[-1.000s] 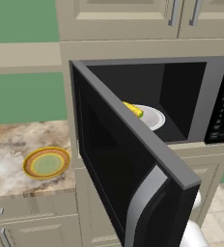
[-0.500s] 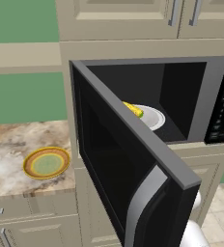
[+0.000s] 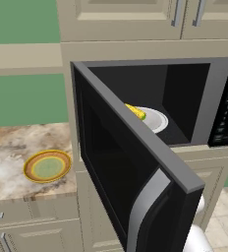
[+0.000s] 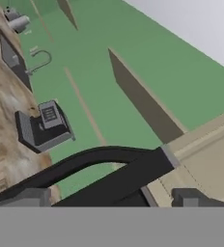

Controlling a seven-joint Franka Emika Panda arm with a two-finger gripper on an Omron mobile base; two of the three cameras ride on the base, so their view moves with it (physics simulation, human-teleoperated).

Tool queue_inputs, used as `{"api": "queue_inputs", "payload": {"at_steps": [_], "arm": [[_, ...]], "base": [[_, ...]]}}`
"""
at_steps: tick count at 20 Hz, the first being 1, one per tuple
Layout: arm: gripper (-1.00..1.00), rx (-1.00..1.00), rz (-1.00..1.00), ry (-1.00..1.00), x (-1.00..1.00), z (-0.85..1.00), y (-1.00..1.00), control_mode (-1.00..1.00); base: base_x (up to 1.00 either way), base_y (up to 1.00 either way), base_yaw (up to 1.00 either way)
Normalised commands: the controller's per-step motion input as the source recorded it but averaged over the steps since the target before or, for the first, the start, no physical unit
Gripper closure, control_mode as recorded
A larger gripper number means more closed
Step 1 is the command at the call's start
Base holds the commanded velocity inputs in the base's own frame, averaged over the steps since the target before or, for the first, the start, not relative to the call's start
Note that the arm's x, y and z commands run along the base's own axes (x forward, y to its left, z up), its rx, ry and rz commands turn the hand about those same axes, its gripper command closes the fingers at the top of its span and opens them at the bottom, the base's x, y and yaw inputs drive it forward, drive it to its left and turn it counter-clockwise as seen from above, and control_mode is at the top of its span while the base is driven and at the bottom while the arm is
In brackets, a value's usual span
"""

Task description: Pick the corn from the counter and place it in the microwave. Then turn on the microwave.

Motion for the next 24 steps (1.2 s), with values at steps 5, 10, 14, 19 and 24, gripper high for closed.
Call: {"api": "queue_inputs", "payload": {"at_steps": [5, 10, 14, 19, 24], "arm": [[-1.0, 0.0, -0.14, -0.03, 0.02, -0.17, 0.11, -1.0], [-1.0, 0.0, -0.16, -0.03, 0.02, -0.13, 0.16, -1.0], [-1.0, 0.0, -0.15, -0.01, 0.18, -0.13, 0.19, -1.0], [-1.0, 0.0, -0.14, 0.0, 0.27, -0.23, 0.33, -1.0], [-1.0, 0.0, -0.14, 0.0, 0.35, -0.21, 0.31, -1.0]], "base": [[0.0, 0.0, 0.0], [0.0, 0.0, 0.0], [0.0, 0.0, 0.0], [0.0, 0.0, 0.0], [0.0, 0.0, 0.0]]}}
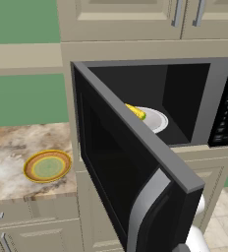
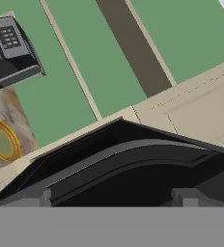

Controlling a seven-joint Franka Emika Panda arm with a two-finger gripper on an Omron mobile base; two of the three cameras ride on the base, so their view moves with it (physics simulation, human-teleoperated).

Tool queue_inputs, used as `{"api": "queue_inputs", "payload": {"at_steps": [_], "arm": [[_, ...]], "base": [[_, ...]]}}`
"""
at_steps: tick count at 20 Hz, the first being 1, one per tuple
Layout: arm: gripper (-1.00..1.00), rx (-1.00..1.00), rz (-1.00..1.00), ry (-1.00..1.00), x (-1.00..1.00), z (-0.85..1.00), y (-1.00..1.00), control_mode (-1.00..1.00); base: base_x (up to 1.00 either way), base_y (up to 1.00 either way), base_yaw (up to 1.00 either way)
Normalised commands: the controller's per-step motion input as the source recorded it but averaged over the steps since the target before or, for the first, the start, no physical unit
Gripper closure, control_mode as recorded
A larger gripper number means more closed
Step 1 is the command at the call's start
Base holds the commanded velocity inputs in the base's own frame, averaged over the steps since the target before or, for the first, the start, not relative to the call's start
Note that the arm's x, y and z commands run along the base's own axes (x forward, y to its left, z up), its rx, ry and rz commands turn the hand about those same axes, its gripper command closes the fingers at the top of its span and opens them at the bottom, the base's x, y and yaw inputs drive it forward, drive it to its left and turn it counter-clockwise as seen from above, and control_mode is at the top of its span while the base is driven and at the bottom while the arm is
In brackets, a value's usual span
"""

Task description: Pick the corn from the counter and place it in the microwave. Then turn on the microwave.

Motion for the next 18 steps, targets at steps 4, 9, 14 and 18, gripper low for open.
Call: {"api": "queue_inputs", "payload": {"at_steps": [4, 9, 14, 18], "arm": [[-1.0, 0.0, -0.15, 0.0, 0.33, -0.25, 0.17, -1.0], [-1.0, 0.0, -0.14, 0.0, 0.36, -0.27, 0.1, -1.0], [-1.0, 0.0, -0.13, 0.0, 0.43, -0.2, 0.13, -1.0], [-1.0, 0.0, -0.13, 0.0, 0.42, -0.23, 0.2, -1.0]], "base": [[0.0, 0.0, 0.0], [0.0, 0.0, 0.0], [0.0, 0.0, 0.0], [0.0, 0.0, 0.0]]}}
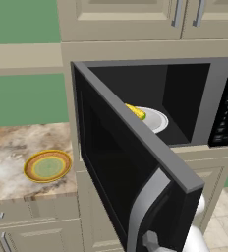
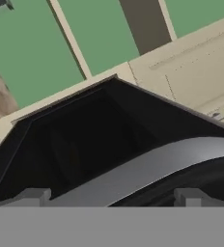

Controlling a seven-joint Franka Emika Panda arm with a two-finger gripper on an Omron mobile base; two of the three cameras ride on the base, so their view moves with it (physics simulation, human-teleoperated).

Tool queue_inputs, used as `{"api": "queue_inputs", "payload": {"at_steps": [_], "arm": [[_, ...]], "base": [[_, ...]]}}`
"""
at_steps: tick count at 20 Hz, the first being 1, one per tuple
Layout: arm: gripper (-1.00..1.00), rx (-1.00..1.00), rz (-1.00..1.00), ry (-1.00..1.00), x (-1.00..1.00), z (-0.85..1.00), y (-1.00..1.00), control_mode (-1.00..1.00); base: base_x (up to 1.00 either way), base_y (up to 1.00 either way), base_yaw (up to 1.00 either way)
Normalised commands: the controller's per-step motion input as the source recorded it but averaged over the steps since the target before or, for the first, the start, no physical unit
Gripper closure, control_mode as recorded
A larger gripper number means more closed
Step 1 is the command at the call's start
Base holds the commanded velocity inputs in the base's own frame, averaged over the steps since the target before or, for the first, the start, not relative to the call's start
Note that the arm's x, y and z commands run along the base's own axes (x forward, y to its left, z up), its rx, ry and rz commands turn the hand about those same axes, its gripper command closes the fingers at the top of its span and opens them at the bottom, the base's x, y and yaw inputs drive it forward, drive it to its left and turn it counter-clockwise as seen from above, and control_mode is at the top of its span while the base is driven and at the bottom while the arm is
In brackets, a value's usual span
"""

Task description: Pick the corn from the counter and place it in the microwave. Then turn on the microwave.

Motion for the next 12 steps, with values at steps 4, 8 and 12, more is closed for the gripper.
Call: {"api": "queue_inputs", "payload": {"at_steps": [4, 8, 12], "arm": [[-1.0, 0.0, -0.13, -0.01, 0.2, -0.22, 0.03, -1.0], [-1.0, 0.02, -0.11, -0.01, -0.02, -0.12, -0.29, -1.0], [-1.0, 0.02, -0.06, -0.02, 0.08, -0.07, -0.31, -1.0]], "base": [[0.0, 0.0, 0.0], [0.0, 0.0, 0.0], [0.0, 0.0, 0.0]]}}
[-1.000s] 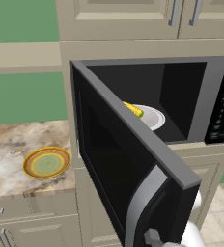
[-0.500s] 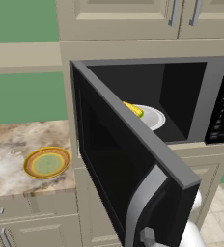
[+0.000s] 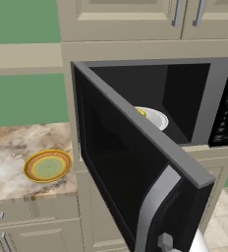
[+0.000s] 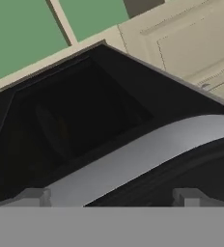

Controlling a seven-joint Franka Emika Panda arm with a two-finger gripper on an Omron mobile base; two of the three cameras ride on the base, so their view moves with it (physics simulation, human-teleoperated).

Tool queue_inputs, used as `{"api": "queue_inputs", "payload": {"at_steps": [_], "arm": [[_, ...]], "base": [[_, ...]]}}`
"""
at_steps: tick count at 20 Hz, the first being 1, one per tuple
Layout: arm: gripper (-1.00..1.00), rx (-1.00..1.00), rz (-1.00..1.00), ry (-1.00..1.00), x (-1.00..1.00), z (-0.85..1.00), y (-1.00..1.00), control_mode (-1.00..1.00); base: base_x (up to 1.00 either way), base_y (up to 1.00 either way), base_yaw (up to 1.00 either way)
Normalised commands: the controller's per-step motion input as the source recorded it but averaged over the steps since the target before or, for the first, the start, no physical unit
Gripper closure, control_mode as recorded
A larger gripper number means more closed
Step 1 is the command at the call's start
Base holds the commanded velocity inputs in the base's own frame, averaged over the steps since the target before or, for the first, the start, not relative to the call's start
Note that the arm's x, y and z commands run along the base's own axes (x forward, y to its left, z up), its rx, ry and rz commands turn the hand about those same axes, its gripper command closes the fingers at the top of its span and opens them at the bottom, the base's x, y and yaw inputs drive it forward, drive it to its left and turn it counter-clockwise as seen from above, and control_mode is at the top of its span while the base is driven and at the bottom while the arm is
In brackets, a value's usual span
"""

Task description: Pick the corn from the counter and place it in the microwave. Then turn on the microwave.

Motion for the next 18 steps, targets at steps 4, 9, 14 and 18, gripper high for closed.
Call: {"api": "queue_inputs", "payload": {"at_steps": [4, 9, 14, 18], "arm": [[-1.0, 0.02, -0.05, -0.02, 0.12, -0.06, -0.32, -1.0], [-1.0, 0.04, -0.04, -0.01, 0.2, -0.08, -0.45, -1.0], [-1.0, 0.05, -0.06, 0.0, 0.13, -0.07, -0.59, -1.0], [-1.0, 0.04, -0.07, 0.0, 0.16, -0.1, -0.63, -1.0]], "base": [[0.0, 0.0, 0.0], [0.0, 0.0, 0.0], [0.0, 0.0, 0.0], [0.0, 0.0, 0.0]]}}
